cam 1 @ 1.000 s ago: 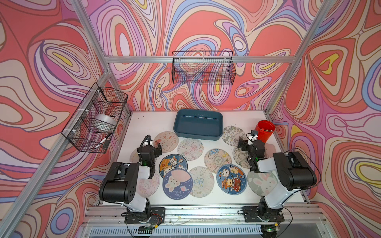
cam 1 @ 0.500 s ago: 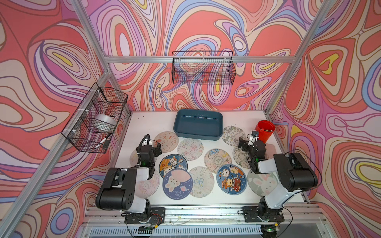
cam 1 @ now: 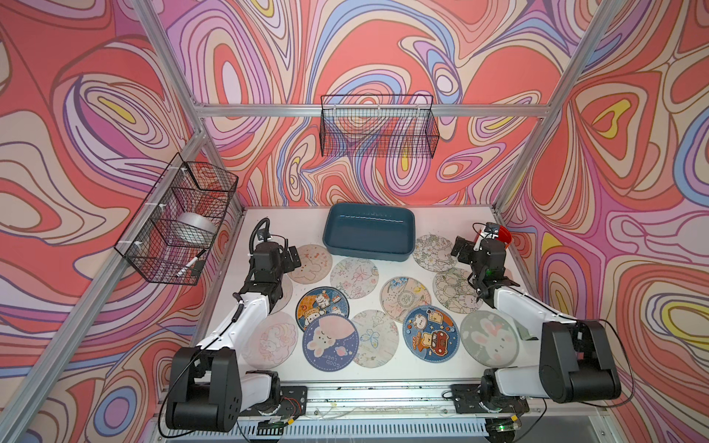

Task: Put the coasters into the storage box
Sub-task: Pick up the coaster from the center of the board.

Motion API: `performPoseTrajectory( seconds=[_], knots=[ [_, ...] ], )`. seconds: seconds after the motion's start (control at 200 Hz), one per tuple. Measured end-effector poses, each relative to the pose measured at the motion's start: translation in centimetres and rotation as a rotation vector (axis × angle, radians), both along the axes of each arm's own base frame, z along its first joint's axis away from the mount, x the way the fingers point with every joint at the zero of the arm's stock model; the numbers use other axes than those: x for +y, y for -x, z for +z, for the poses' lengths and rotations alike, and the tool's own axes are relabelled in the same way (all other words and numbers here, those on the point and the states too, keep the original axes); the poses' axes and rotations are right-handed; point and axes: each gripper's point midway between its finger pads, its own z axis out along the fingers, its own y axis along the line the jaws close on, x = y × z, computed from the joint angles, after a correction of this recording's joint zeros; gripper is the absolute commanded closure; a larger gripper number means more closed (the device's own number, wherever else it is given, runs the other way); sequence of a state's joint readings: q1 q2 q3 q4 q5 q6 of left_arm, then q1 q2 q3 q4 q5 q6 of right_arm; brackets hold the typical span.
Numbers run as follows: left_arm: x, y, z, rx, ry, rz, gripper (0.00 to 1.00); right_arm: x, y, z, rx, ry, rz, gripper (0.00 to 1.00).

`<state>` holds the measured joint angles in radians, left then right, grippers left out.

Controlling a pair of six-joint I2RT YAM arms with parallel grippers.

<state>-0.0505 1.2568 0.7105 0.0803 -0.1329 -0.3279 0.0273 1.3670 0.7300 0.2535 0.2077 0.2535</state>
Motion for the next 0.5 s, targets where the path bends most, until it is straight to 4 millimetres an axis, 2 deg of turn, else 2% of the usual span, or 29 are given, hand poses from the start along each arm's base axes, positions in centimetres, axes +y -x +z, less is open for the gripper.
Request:
performPoseTrajectory(
  seconds=[0.12,0.275,0.401,0.501],
  knots=[
    [-1.4,1.3,-2.0,0.089,0.103,-0.019,0.00,0.2,1.0,-0.1,0.077,-0.076,-0.023,0.02],
    [-3.5,2.5,-2.5,0.139,0.230,-0.047,0.00,1.3,2.6,-2.2,0.211,-0.175,-0.004,0.02],
    [-6.1,3.4,-3.0,0.184,0.304,-0.094,0.00,2.8,4.0,-3.9,0.309,-0.253,0.033,0.02],
    [-8.4,4.3,-3.6,0.228,0.343,-0.145,0.00,4.3,4.7,-4.5,0.359,-0.297,0.070,0.02]
  ],
)
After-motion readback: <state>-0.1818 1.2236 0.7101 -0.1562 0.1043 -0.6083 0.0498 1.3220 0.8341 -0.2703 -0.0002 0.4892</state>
